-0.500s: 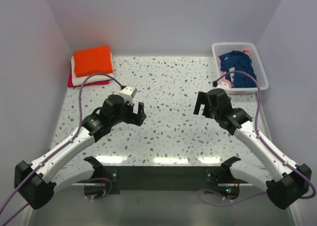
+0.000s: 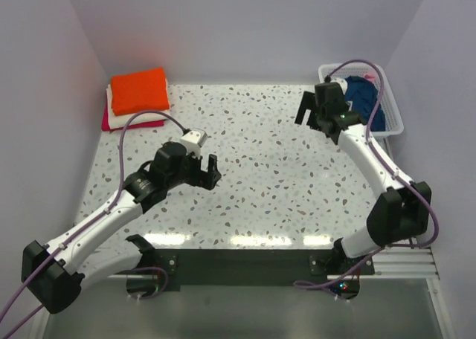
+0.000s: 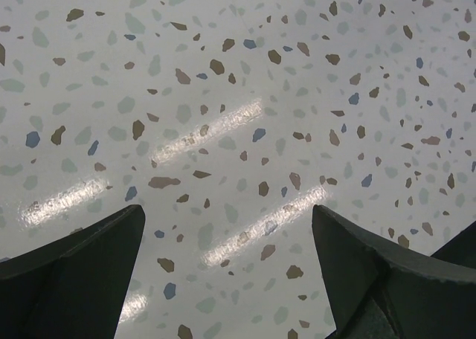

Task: Fold and stack the t-shirts
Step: Grab the tshirt from the pile

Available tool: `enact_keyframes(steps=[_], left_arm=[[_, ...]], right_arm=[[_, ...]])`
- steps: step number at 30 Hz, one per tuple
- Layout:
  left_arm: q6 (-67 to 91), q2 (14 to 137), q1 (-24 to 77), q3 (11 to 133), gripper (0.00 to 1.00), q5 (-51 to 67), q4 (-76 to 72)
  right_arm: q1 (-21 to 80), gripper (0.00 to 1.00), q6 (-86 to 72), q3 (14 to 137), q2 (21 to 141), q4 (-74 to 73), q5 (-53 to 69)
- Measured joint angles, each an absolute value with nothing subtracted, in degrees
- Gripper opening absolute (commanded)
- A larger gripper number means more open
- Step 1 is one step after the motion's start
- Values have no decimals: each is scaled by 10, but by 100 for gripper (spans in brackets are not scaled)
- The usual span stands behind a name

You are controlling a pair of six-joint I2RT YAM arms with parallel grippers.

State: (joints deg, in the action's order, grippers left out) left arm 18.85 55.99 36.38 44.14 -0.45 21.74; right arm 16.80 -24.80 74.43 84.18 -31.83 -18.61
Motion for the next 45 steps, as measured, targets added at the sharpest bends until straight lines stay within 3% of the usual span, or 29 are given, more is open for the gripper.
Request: enact_keyframes(steps=[6, 13, 18, 32, 41, 44, 45], left_arm=[[188, 569, 364, 441, 100, 16, 213], [189, 568, 362, 441, 100, 28, 210], [189, 555, 360, 441, 100, 26, 211], [184, 523, 357, 433, 100, 21, 211], [185, 535, 297, 431, 100, 64, 205], [185, 536, 275, 423, 100, 82, 199], [185, 536, 274, 422, 100, 86, 199]], right_arm=[[84, 96, -233, 865, 971, -271, -204], [-3, 81, -245, 971, 1110, -237, -216], [-41, 79, -246, 998, 1180, -241, -230], [-66, 79, -236, 1042, 1227, -272, -246], [-99, 77, -234, 1052, 1257, -289, -247], [-105, 61, -229, 1060, 1271, -289, -244], [-107, 49, -228, 1061, 1273, -288, -243]])
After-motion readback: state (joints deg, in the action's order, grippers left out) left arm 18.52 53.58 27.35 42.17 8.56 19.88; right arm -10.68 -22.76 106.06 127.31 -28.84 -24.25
